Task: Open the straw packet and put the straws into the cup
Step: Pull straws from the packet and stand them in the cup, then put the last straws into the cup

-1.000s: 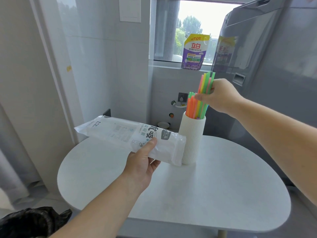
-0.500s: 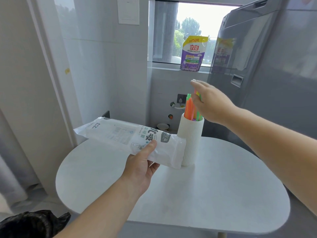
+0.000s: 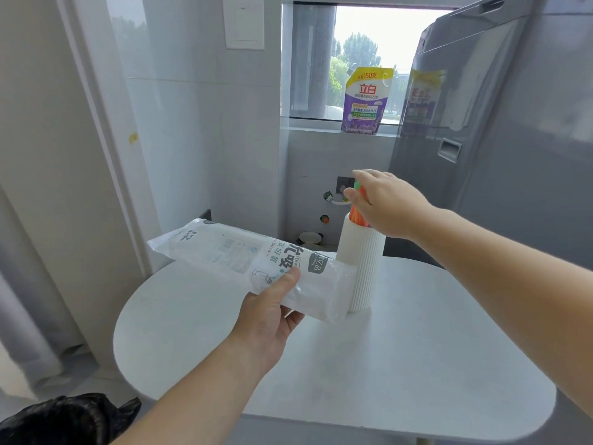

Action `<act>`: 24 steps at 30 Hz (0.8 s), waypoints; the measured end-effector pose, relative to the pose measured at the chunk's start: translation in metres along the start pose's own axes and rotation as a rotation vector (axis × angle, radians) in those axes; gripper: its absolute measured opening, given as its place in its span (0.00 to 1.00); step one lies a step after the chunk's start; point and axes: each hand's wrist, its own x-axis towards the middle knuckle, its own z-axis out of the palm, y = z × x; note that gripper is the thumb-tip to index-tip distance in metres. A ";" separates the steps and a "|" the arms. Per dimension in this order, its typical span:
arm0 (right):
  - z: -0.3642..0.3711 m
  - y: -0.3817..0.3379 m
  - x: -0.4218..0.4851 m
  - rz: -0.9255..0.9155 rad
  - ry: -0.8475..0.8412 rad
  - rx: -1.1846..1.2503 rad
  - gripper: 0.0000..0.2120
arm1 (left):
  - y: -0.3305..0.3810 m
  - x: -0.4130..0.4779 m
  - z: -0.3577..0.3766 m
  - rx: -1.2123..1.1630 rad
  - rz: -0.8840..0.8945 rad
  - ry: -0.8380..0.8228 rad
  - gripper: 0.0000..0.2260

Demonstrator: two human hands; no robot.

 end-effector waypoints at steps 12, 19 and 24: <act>-0.013 -0.035 -0.092 0.041 0.528 0.542 0.12 | 0.014 -0.018 -0.020 0.112 0.019 -0.098 0.24; 0.048 -0.107 -0.180 0.559 -0.425 1.468 0.18 | 0.032 -0.069 -0.069 0.136 0.025 -0.030 0.24; 0.069 -0.169 -0.198 0.507 -0.545 1.583 0.15 | 0.033 -0.123 -0.123 0.111 0.002 0.125 0.25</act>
